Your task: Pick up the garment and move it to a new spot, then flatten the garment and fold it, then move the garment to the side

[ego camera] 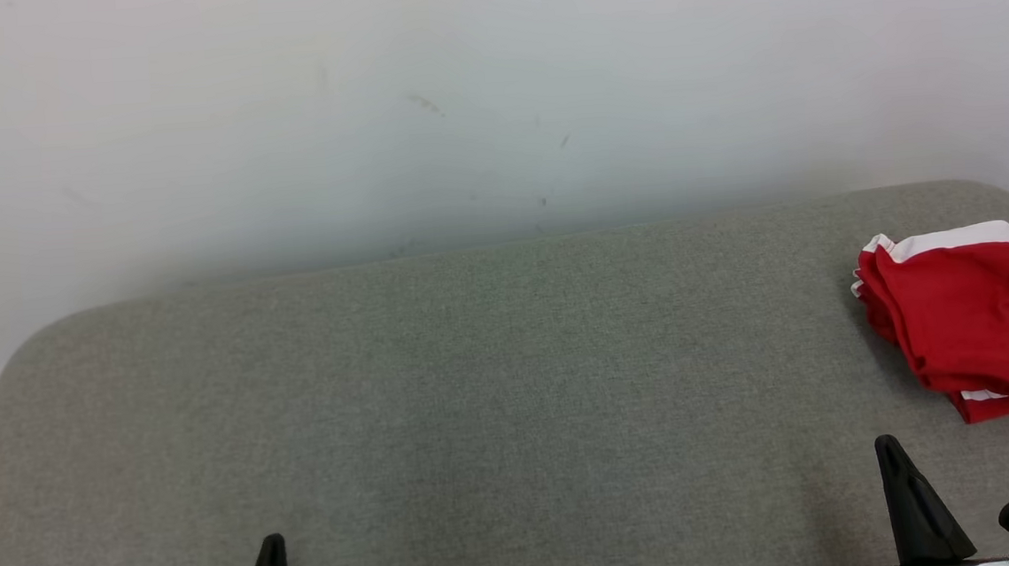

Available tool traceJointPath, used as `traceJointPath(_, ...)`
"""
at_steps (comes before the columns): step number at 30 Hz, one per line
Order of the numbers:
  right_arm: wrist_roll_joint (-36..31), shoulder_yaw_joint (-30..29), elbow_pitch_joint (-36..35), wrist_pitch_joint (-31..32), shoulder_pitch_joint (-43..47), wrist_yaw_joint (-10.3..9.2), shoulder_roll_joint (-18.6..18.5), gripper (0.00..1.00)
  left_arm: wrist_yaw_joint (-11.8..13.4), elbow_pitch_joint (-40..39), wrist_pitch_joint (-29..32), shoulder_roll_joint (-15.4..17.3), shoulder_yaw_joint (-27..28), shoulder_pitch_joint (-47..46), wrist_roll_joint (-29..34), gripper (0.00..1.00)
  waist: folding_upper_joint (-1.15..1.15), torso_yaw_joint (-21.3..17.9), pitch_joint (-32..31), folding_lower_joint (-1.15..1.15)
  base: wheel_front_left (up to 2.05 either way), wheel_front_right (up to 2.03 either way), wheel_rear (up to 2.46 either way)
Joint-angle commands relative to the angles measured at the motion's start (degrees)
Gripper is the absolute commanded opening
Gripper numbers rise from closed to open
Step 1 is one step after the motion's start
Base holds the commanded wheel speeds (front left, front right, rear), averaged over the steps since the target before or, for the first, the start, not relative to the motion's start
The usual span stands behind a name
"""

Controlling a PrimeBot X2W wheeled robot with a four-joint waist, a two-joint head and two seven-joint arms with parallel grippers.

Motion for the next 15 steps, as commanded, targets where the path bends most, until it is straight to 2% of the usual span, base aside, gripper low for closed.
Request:
traceJointPath(1, 3.31, -0.83, -0.87, 0.79, -1.10, -0.01, -0.02, 0.00, -0.23, -0.74, 0.88, 0.21, 0.67, -1.57, -3.65, 0.00, 0.00, 0.09, 0.05, 0.00, 0.00, 0.00, 0.00)
traceJointPath(15, 14.49, -3.08, -0.93, 4.20, -1.78, -0.02, 0.60, 0.00, -0.67, -1.54, 3.99, 0.28, 1.37, -2.35, -16.58, 0.00, 0.00, 0.58, 0.30, 0.00, 0.00, 0.00, 0.00)
